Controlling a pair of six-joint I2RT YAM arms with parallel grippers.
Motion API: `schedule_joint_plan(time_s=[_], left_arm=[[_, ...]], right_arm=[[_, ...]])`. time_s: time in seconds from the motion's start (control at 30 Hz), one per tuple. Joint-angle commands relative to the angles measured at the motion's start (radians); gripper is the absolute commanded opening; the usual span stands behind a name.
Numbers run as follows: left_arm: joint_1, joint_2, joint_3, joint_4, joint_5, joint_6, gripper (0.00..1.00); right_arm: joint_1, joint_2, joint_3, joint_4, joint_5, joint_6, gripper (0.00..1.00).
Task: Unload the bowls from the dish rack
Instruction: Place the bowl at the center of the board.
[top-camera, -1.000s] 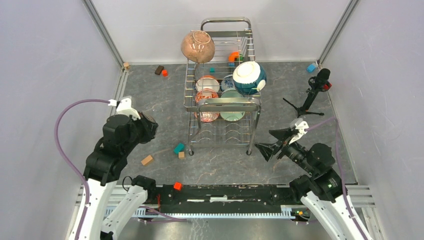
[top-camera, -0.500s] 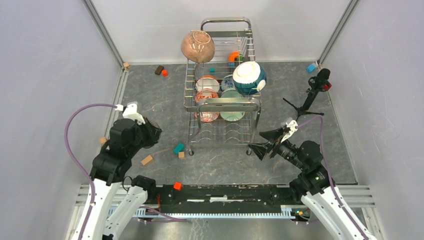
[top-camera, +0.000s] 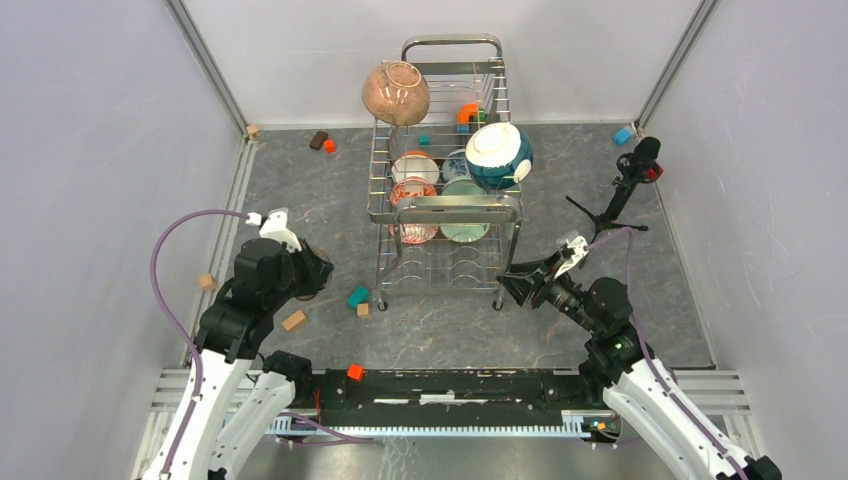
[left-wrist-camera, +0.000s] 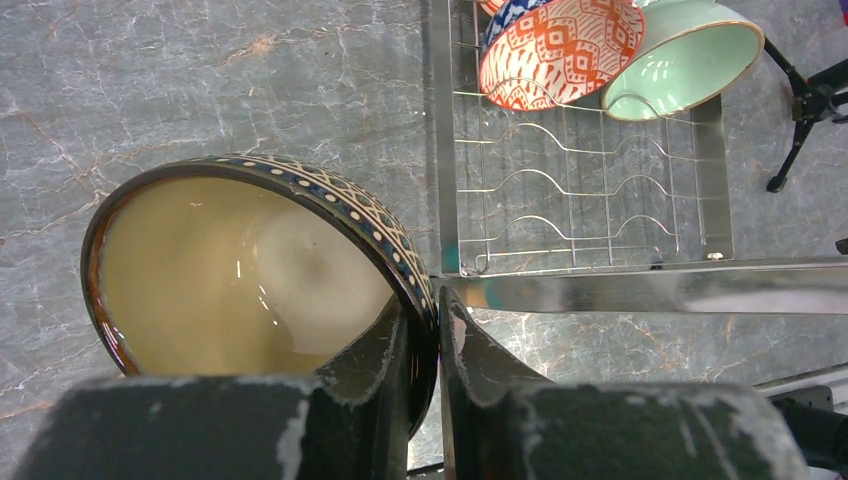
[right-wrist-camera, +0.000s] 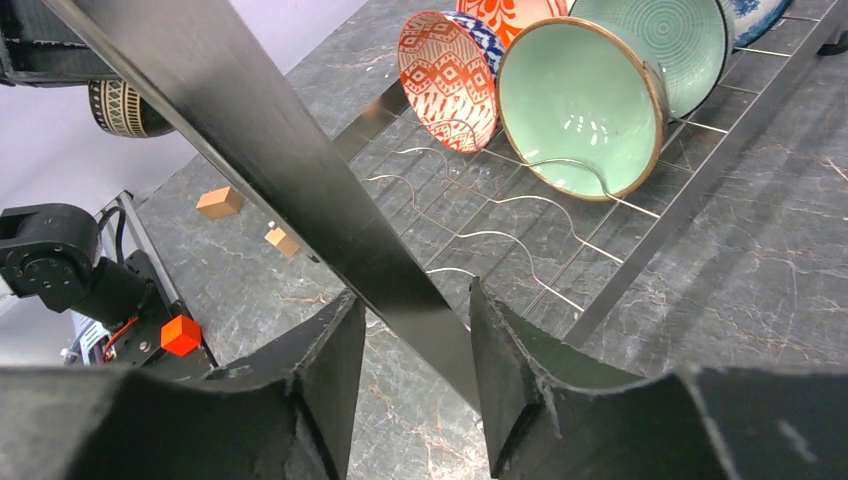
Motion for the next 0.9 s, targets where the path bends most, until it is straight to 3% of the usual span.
schedule_joint_plan(time_s=[0.0,0.3,0.87], left_arm=[[-0.001,-0.003,0.002,0.132,0.019,-0.028,0.02],[-0.002,0.006,-0.016,0.147,0.017,-0.016,0.02],[-0.001,0.008,-0.013,0.144,0.024,-0.002,0.02]], right_arm=[[0.005,0.041,-0.017,0.122,0.058,0.04,0.45],[0.008,0.134,-0.038,0.242,0.111,0.091,0.33],[0.042,0.41,0.034,0.435,0.171,0.156,0.31]])
